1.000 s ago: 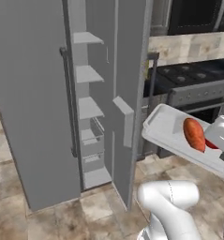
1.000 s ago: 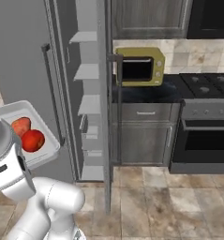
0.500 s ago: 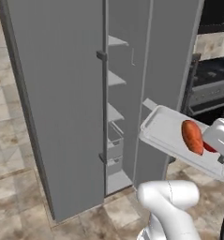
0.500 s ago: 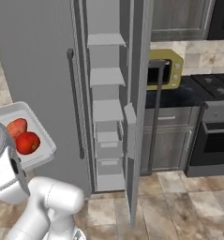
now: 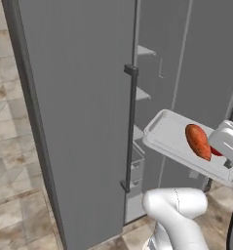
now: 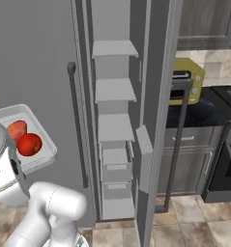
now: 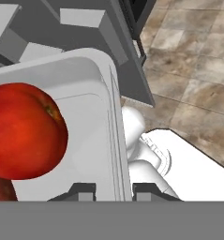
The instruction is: Take the sweet potato and tomato out of the freezer and place them in the tupperware container on the counter. Then put the tupperware containing the vegetables back in the freezer.
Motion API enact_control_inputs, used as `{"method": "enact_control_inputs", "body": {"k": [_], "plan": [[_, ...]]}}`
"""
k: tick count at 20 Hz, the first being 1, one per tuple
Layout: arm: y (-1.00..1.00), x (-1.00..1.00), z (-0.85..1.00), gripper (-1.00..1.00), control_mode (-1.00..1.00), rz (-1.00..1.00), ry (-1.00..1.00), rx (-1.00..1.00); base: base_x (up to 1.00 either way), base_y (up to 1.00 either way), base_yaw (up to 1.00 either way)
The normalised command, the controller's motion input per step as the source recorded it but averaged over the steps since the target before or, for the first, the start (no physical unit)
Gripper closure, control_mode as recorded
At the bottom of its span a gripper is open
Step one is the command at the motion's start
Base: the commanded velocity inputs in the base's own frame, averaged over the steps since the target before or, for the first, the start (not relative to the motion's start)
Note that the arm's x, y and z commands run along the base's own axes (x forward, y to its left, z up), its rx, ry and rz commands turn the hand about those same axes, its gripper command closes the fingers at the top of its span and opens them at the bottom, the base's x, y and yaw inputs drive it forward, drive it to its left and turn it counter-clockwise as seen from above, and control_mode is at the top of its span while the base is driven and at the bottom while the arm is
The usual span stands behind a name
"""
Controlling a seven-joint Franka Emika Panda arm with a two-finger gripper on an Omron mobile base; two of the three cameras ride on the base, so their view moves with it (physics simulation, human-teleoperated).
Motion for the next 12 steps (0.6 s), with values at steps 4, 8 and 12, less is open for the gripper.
{"method": "enact_control_inputs", "body": {"k": [4, 8, 12], "plan": [[0.00, 0.00, 0.00, 1.00, 1.00, 0.00, 0.00, 0.00, 0.33, 0.00, 0.13], [0.00, 0.00, 0.00, 1.00, 1.00, 0.00, 0.00, 0.00, 0.34, -0.04, 0.17], [0.00, 0.00, 0.00, 1.00, 1.00, 0.00, 0.00, 0.00, 0.50, -0.13, 0.16]]}}
